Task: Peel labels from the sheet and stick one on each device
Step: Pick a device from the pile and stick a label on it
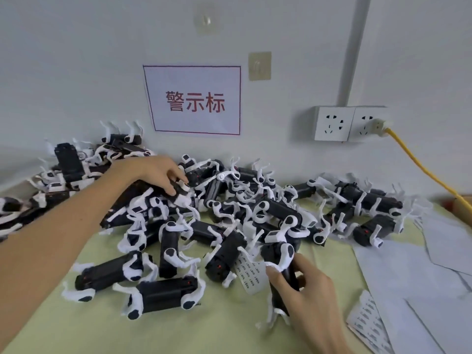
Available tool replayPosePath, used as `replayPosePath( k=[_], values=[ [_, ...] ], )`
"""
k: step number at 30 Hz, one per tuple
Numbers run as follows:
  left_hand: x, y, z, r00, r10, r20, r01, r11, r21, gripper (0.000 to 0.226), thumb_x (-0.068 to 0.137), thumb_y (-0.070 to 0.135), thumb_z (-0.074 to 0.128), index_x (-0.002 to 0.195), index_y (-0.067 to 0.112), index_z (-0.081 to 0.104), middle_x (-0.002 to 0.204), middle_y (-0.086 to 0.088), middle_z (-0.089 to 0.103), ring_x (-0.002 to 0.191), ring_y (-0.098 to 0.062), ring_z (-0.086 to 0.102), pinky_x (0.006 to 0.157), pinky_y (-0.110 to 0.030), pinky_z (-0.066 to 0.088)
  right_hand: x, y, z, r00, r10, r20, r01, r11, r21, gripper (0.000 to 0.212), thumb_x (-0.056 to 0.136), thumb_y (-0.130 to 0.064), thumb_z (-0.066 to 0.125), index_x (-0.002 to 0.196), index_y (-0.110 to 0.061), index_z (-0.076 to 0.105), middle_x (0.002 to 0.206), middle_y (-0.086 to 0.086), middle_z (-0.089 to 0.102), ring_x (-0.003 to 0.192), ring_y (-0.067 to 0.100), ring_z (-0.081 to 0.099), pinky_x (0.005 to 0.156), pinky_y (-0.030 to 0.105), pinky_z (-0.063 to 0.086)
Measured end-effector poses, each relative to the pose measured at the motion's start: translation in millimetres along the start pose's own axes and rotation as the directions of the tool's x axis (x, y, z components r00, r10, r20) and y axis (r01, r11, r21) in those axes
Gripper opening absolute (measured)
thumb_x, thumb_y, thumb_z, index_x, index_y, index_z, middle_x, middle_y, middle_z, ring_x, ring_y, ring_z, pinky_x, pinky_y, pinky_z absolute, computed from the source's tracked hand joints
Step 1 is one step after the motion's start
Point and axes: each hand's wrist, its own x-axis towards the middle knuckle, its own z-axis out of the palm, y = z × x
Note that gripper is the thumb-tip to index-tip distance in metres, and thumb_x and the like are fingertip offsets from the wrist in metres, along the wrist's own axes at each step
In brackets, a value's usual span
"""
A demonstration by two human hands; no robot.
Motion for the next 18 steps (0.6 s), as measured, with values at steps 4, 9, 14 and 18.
replayPosePath(
  k=[4, 9, 14, 18],
  values=[
    [-53.2, 58.0, 26.8, 0.973, 0.123, -0.195, -0.15, 0.98, -0.133, 0.026, 0.09, 0.022, 0.075, 0.107, 0.041, 0.075, 0.108, 0.018, 0.074, 0.098, -0.001, 0.067, 0.095, -0.032, 0.054, -2.9, -2.8, 4.2, 0.998, 0.037, 0.058, -0.039, 0.998, 0.046, 0.034, 0.082, -0.056, 0.071, 0.082, -0.024, 0.06, 0.059, -0.005, 0.057, 0.049, 0.008, 0.049, 0.048, 0.019, 0.039],
    [-110.5, 116.4, 88.9, 0.944, 0.281, -0.173, -0.329, 0.825, -0.459, 0.015, 0.095, 0.03, 0.071, 0.107, 0.036, 0.077, 0.105, 0.03, 0.072, 0.104, 0.012, 0.064, 0.098, -0.019, 0.05, -6.2, -4.4, 12.2, 0.995, 0.079, 0.062, -0.083, 0.994, 0.074, 0.029, 0.088, -0.042, 0.072, 0.071, -0.024, 0.056, 0.059, -0.012, 0.058, 0.052, 0.007, 0.05, 0.055, 0.031, 0.042],
    [-125.6, 147.1, 126.4, 0.818, 0.019, -0.575, -0.444, 0.656, -0.61, 0.01, 0.099, 0.028, 0.066, 0.096, 0.031, 0.074, 0.095, 0.019, 0.073, 0.095, -0.002, 0.068, 0.089, -0.022, 0.052, 2.8, -8.5, 6.9, 0.99, 0.143, 0.015, -0.143, 0.971, 0.19, 0.021, 0.098, -0.035, 0.061, 0.082, -0.022, 0.063, 0.07, -0.005, 0.066, 0.066, 0.013, 0.058, 0.063, 0.034, 0.048],
    [-132.6, 184.4, 167.5, 0.732, 0.329, -0.596, -0.624, 0.675, -0.394, 0.009, 0.095, 0.024, 0.063, 0.095, 0.023, 0.072, 0.089, 0.014, 0.068, 0.092, -0.008, 0.061, 0.081, -0.02, 0.047, 7.6, -6.8, -9.1, 0.974, 0.191, -0.125, -0.134, 0.922, 0.364, 0.026, 0.104, -0.019, 0.046, 0.083, -0.024, 0.059, 0.065, -0.016, 0.061, 0.065, 0.009, 0.053, 0.059, 0.023, 0.043]
  ],
)
